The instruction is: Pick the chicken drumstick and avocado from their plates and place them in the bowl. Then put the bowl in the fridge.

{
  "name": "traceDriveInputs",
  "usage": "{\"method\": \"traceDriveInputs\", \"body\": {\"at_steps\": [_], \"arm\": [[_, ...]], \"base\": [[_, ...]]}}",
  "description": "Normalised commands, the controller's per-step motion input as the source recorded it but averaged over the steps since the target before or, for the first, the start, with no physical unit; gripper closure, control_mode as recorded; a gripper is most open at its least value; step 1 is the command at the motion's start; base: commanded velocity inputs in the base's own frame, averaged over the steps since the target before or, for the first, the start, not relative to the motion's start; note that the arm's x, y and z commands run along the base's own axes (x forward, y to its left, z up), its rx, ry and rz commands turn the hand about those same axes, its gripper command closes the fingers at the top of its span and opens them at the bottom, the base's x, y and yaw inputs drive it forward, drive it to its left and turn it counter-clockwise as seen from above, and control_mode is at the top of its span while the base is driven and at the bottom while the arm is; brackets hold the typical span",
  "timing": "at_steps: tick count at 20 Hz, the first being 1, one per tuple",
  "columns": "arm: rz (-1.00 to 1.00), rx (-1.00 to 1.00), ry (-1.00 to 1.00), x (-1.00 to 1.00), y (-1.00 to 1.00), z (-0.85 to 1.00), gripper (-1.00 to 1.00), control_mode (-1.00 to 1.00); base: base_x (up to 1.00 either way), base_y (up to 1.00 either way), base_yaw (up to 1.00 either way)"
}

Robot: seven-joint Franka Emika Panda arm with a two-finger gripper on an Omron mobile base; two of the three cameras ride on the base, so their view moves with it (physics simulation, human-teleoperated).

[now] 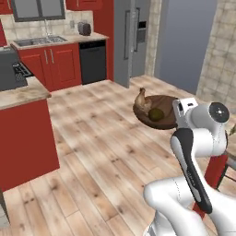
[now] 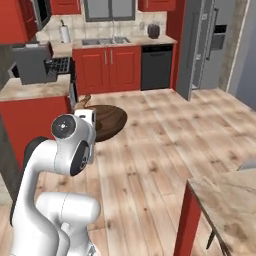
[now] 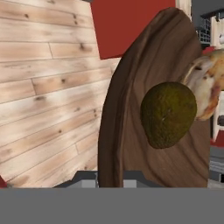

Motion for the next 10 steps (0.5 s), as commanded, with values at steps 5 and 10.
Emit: {"method": "traceDriveInputs", "body": {"at_steps": [5, 10], "arm": [[0.0, 0.0, 0.0, 0.0, 0.0, 0.0, 1.0, 1.0], [0.0, 0.0, 0.0, 0.0, 0.0, 0.0, 1.0, 1.0]], "base": [[0.93, 0.3, 0.0], [0.94, 0.14, 0.0]]}}
